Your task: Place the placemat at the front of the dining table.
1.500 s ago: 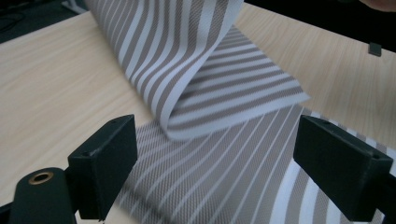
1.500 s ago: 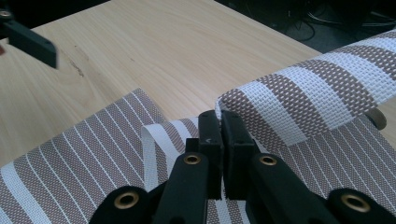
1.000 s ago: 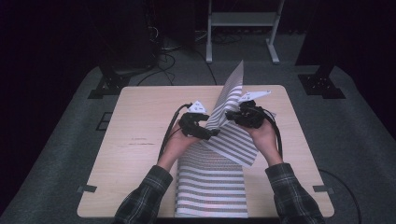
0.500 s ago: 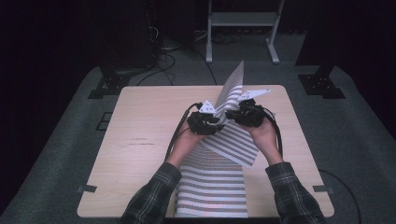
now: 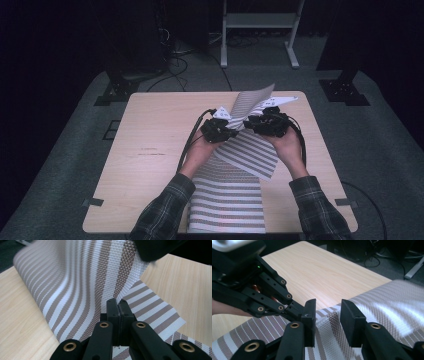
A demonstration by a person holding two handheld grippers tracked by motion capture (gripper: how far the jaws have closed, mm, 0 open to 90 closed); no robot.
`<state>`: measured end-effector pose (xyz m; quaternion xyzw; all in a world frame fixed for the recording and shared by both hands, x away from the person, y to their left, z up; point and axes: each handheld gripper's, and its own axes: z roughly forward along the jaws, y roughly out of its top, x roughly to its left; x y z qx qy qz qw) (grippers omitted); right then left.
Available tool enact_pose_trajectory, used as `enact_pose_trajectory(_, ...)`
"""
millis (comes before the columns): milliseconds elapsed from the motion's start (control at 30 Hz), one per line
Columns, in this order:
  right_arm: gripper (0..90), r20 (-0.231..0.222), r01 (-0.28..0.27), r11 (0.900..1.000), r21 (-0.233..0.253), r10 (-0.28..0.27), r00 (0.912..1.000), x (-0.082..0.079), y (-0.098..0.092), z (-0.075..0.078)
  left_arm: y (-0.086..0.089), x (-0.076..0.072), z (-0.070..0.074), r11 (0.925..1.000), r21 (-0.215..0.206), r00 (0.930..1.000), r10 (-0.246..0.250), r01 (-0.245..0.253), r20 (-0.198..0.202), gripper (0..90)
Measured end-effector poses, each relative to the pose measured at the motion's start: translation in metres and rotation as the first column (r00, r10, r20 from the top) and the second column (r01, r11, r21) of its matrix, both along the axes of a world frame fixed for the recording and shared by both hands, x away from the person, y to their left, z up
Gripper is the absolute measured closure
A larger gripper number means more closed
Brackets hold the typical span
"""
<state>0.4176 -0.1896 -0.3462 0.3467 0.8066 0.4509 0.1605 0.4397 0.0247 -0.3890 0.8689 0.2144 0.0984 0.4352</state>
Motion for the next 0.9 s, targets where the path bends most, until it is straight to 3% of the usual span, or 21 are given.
enact_pose_trajectory(267,56.1,0.014,0.048,0.999,0.004,-0.048,0.9987,-0.013,-0.031,0.001,0.004,0.006,-0.004,0.9997,0.001,0.9993,0.023,-0.023,-0.03,90.0)
enact_pose_trajectory(433,54.9,0.013,0.085,0.996,0.009,-0.085,0.9963,-0.027,-0.055,-0.014,0.008,0.009,-0.005,0.999,-0.007,0.9982,0.044,-0.045,-0.039,90.0)
enact_pose_trajectory(633,55.8,-0.036,0.1,0.995,-0.013,-0.1,0.9943,-0.041,-0.073,-0.043,0.011,0.01,-0.006,0.9984,-0.009,0.9976,0.055,-0.055,-0.043,90.0)
enact_pose_trajectory(733,73.5,-0.078,0.099,0.993,-0.059,-0.104,0.9915,-0.045,-0.073,-0.072,0.015,0.011,-0.005,0.9966,-0.03,0.9963,0.075,-0.077,-0.042,90.0)
enact_pose_trajectory(767,73.5,-0.078,0.099,0.993,-0.059,-0.104,0.9915,-0.045,-0.073,-0.072,0.015,0.011,-0.005,0.9966,-0.03,0.9963,0.075,-0.077,-0.042,90.0)
enact_pose_trajectory(833,84.5,-0.09,0.101,0.991,-0.093,-0.109,0.9899,-0.047,-0.069,-0.085,0.018,0.011,-0.004,0.9953,-0.042,0.9954,0.086,-0.087,-0.042,90.0)
enact_pose_trajectory(900,89.7,-0.114,0.098,0.987,-0.127,-0.113,0.9871,-0.046,-0.066,-0.098,0.022,0.011,-0.003,0.994,-0.048,0.9946,0.096,-0.098,-0.039,90.0)
